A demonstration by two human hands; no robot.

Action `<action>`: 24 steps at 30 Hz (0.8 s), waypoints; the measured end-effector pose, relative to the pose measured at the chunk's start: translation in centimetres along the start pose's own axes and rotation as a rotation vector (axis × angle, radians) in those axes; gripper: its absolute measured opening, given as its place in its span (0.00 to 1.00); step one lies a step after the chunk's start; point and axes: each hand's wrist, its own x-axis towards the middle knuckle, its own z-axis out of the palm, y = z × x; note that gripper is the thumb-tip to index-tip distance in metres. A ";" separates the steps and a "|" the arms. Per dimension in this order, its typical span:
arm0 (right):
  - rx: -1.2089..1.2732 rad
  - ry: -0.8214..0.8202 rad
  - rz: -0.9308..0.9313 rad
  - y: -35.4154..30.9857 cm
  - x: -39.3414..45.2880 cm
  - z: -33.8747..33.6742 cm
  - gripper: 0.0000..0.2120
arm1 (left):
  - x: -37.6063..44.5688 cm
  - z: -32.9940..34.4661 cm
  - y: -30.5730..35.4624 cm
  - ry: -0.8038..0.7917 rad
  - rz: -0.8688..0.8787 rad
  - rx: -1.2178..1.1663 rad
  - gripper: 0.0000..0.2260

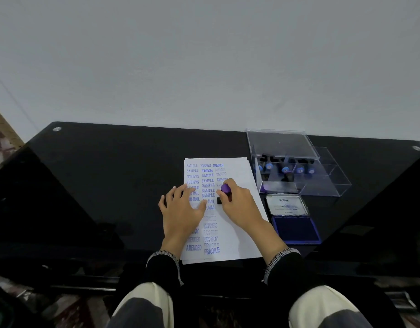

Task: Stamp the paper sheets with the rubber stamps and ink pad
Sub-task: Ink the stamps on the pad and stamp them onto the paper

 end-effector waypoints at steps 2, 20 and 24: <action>0.006 -0.011 0.008 0.0 0.0 0.0 0.06 | 0.0 0.0 0.0 -0.006 -0.001 0.002 0.24; 0.732 0.382 0.427 2.4 -1.1 -1.6 0.07 | -0.1 -0.3 0.2 -0.020 -0.003 -0.021 0.23; 0.693 0.406 0.414 2.3 -1.1 -1.5 0.07 | 0.0 -0.3 0.2 -0.021 -0.007 -0.017 0.23</action>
